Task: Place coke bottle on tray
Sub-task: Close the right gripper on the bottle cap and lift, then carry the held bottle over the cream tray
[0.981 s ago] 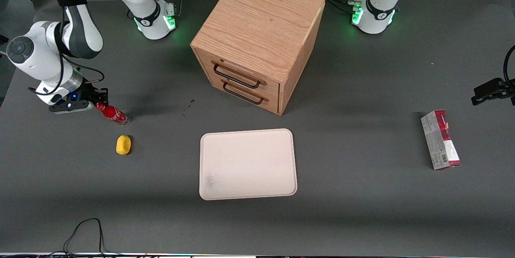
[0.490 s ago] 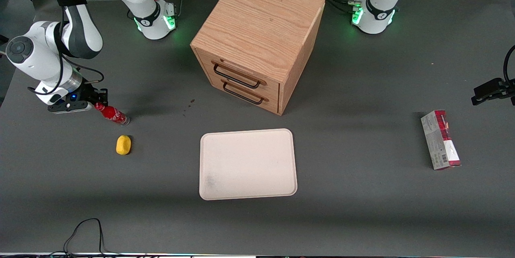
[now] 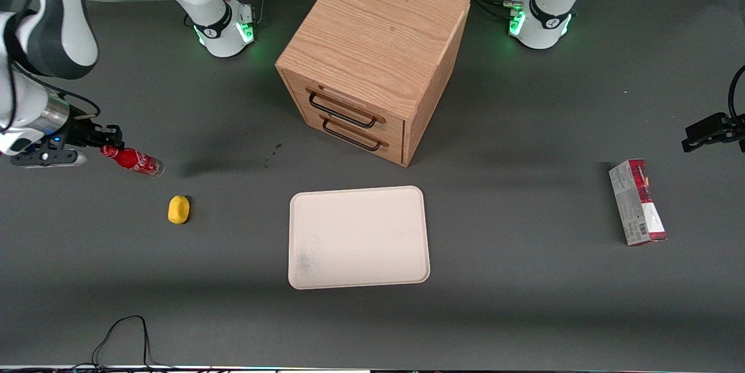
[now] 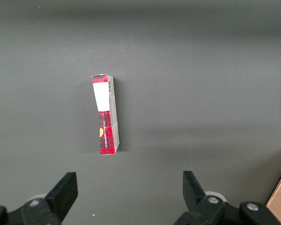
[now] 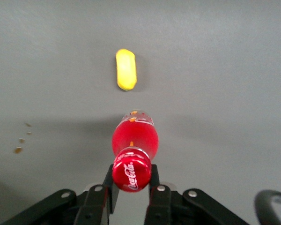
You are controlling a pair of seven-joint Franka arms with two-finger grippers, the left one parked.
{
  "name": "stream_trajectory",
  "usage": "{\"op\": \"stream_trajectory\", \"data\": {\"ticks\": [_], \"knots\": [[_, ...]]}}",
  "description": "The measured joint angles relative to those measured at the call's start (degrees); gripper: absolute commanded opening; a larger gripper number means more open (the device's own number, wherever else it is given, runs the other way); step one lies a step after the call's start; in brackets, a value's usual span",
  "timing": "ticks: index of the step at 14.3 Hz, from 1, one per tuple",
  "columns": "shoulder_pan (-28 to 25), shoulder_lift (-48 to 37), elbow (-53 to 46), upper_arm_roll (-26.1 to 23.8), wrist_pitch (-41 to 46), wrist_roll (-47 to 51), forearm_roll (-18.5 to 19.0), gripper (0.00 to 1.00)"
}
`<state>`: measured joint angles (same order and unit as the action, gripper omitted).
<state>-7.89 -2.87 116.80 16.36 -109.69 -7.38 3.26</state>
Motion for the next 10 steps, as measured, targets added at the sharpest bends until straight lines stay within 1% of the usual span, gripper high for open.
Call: {"op": "stream_trajectory", "data": {"ticks": [2, 4, 10], "knots": [[-0.62, 2.59, -6.74, -1.21, 5.53, 2.42, -0.54, 0.0], [-1.05, 5.85, -12.59, -2.47, 9.11, 4.86, -1.49, 0.0], [-4.06, 12.89, -20.17, -2.76, 9.94, 10.45, -3.24, 0.0]]}}
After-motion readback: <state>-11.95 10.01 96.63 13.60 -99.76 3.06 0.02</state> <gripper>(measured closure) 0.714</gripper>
